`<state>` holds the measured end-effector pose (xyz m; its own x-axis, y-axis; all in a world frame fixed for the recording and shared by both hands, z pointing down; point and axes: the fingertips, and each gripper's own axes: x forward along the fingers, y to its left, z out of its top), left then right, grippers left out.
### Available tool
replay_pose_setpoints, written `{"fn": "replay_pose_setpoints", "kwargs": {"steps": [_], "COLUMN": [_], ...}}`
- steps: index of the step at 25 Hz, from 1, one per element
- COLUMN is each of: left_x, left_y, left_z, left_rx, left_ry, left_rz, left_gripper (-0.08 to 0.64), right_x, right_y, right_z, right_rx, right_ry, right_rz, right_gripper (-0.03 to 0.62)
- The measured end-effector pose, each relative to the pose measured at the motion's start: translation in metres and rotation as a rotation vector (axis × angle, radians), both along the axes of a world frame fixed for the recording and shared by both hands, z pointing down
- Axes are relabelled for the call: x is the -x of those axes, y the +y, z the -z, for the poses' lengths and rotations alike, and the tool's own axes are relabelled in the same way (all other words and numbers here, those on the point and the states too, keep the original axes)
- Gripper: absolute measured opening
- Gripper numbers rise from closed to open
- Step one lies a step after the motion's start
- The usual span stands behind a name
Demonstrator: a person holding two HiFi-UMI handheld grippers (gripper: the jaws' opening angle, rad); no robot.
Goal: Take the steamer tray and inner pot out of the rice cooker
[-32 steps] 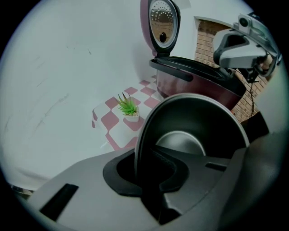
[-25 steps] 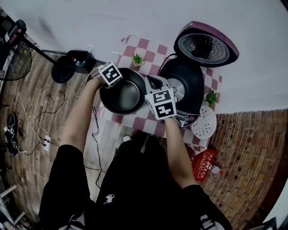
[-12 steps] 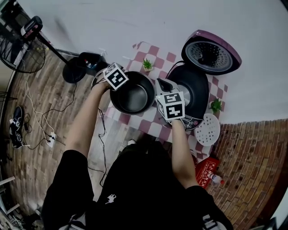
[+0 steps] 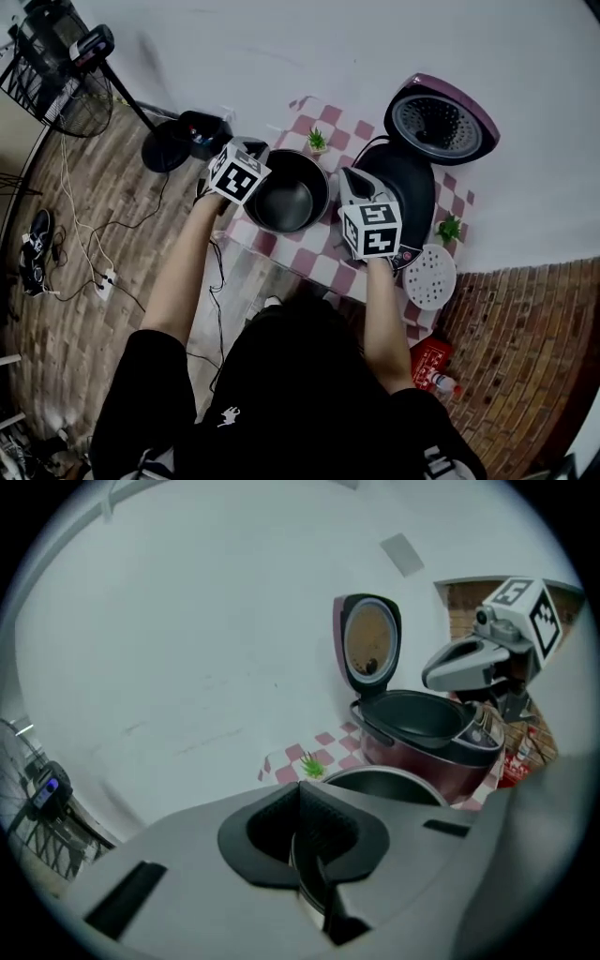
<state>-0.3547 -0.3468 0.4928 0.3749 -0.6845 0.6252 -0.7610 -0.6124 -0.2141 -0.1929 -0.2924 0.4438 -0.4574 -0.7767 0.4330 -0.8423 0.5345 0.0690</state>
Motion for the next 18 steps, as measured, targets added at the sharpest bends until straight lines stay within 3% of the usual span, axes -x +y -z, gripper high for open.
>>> {"fn": "replay_pose_setpoints", "kwargs": {"steps": [6, 12, 18], "left_x": [0.000, -0.018, -0.044], "left_y": [0.042, 0.087, 0.129], "left_z": [0.019, 0.022, 0.035], "left_rx": [-0.044, -0.036, -0.113], "left_ry": [0.128, 0.206, 0.250], "left_rz": [0.056, 0.050, 0.069], "left_gripper": [0.003, 0.003, 0.003], "right_x": [-0.012, -0.037, -0.070], "right_y": [0.031, 0.060, 0.090], "right_z": [0.019, 0.020, 0.021], "right_rx": [-0.027, -0.036, -0.038], "right_ry": [-0.048, -0.071, -0.142], "right_rz": [0.007, -0.006, -0.040], "right_gripper": [0.002, 0.002, 0.002]}}
